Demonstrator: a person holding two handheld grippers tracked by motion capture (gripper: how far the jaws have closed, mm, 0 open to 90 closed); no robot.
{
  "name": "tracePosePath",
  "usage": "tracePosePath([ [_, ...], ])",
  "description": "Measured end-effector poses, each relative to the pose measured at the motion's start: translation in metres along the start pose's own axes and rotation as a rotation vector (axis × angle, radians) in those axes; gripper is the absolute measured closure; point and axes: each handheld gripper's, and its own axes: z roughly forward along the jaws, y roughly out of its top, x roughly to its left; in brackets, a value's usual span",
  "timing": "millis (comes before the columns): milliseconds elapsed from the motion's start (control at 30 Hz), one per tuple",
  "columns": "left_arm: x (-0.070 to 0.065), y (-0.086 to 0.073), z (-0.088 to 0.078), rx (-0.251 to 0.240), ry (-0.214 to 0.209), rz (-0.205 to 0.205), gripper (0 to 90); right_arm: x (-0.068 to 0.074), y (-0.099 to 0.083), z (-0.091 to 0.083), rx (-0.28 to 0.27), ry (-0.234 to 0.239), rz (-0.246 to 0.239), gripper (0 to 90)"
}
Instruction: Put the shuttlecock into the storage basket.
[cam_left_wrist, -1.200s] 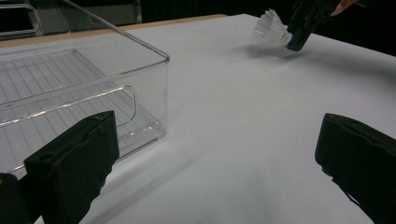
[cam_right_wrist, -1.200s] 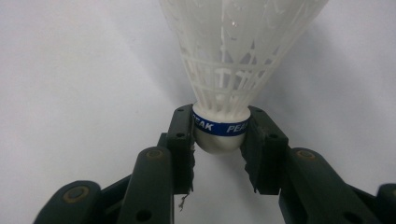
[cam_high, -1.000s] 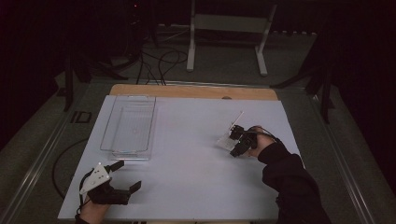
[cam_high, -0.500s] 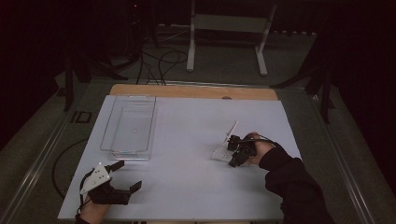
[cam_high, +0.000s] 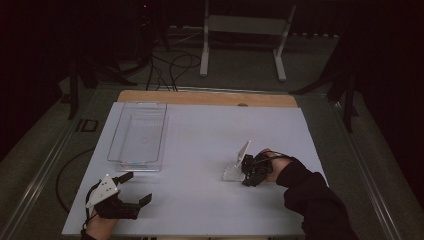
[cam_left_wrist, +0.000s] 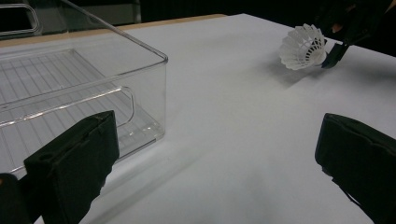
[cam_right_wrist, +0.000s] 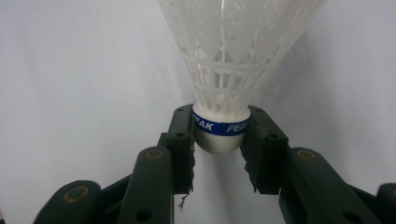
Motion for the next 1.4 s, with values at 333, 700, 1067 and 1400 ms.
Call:
tracePosePath([
  [333, -0.001, 0.001, 0.000, 0.006, -0.002, 0.011, 0.5, 0.015, 0.006, 0.002, 0.021, 0.042, -0.084, 66.0],
  [700, -0.003, 0.002, 0.001, 0.018, -0.014, 0.023, 0.5, 0.023, 0.012, 0.001, 0.017, 0.050, -0.124, 65.9],
  [1067, -0.005, 0.003, 0.004, 0.043, -0.041, 0.019, 0.5, 0.030, 0.015, -0.004, -0.006, 0.061, -0.155, 65.9],
  [1400, -0.006, 0.013, 0.004, 0.070, -0.051, 0.009, 0.5, 0.033, 0.015, -0.005, -0.006, 0.058, -0.176, 65.9],
])
